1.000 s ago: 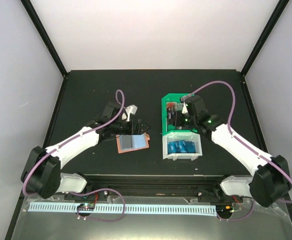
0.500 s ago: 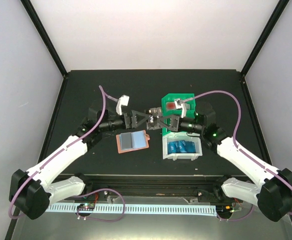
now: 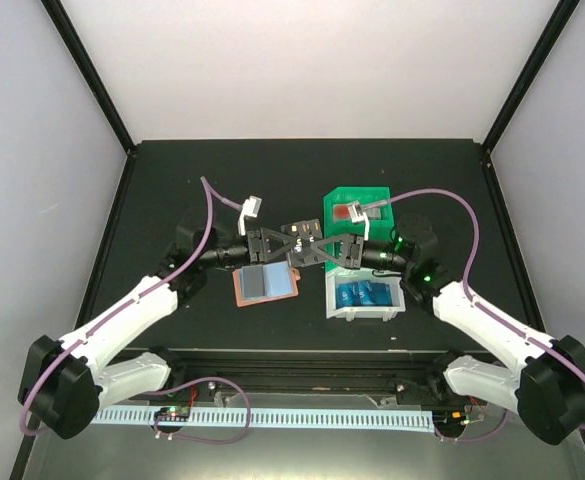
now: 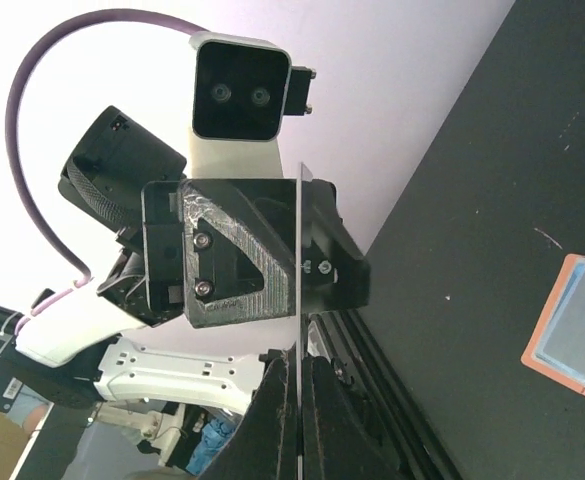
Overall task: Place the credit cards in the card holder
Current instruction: Pick up the credit card from the storage box, then insert the credit card into the card holder.
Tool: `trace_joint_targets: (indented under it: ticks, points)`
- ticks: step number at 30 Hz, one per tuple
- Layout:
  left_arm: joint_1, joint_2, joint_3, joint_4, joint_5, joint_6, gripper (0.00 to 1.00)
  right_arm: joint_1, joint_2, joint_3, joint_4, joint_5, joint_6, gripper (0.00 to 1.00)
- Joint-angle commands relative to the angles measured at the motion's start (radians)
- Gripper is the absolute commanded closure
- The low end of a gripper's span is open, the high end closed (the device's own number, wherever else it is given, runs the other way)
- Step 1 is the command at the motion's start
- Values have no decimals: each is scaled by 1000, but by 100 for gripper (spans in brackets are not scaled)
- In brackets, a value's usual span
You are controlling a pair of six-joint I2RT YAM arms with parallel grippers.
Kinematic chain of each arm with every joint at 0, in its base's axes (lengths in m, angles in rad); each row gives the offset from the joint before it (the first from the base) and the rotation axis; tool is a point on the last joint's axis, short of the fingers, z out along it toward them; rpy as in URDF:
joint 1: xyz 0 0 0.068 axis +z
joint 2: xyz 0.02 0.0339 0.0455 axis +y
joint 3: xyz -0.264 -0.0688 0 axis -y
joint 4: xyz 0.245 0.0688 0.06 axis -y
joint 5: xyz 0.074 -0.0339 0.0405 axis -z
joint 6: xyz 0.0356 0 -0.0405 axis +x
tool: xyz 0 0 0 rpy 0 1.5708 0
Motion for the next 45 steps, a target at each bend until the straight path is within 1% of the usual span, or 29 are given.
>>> trace_joint_targets:
  ticks: [1, 4, 5, 8, 13, 18, 19, 21, 23, 25, 26, 27, 31, 34, 38, 43, 45]
  points:
    - [4, -9, -9, 101, 43, -42, 84, 6, -16, -16, 106, -24, 48, 99]
    - [4, -3, -10, 125, 53, -56, 97, 6, -23, -25, 116, -13, 60, 99]
    - [4, -3, -9, 128, 53, -55, 98, 6, -29, -27, 116, -5, 63, 98]
    - [7, -8, -10, 117, 42, -38, 98, 6, -57, -39, 104, 61, 70, 97]
    - [26, -40, -5, 44, 17, 23, 98, 6, -138, -51, -7, 212, 18, 99]
    - [70, -97, 9, -116, -24, 129, 98, 6, -200, -15, -228, 351, -88, 99]
    - [79, -114, 15, -179, -50, 168, 99, 6, -204, -4, -267, 376, -112, 99]
    - [87, -155, 30, -337, -164, 260, 98, 6, -200, 15, -339, 417, -155, 99]
    - [87, -201, 35, -498, -341, 335, 99, 6, -159, 37, -405, 435, -194, 99]
    - [89, -224, 20, -620, -520, 354, 98, 8, -88, 67, -461, 436, -215, 99]
    - [91, -229, 8, -675, -609, 354, 99, 13, -49, 75, -463, 422, -217, 99]
    - [92, -229, -9, -700, -650, 357, 98, 21, -10, 79, -450, 409, -214, 99]
    - [104, -198, -43, -766, -761, 341, 98, 98, 157, 114, -380, 416, -208, 99]
    - [119, -160, -42, -798, -770, 346, 98, 167, 302, 158, -300, 409, -179, 99]
    - [137, -130, -43, -817, -761, 361, 98, 241, 464, 190, -147, 432, -111, 99]
    - [158, -111, -54, -829, -746, 377, 98, 269, 615, 202, 6, 443, -31, 99]
    - [163, -108, -62, -827, -742, 380, 98, 273, 661, 215, 14, 440, -19, 99]
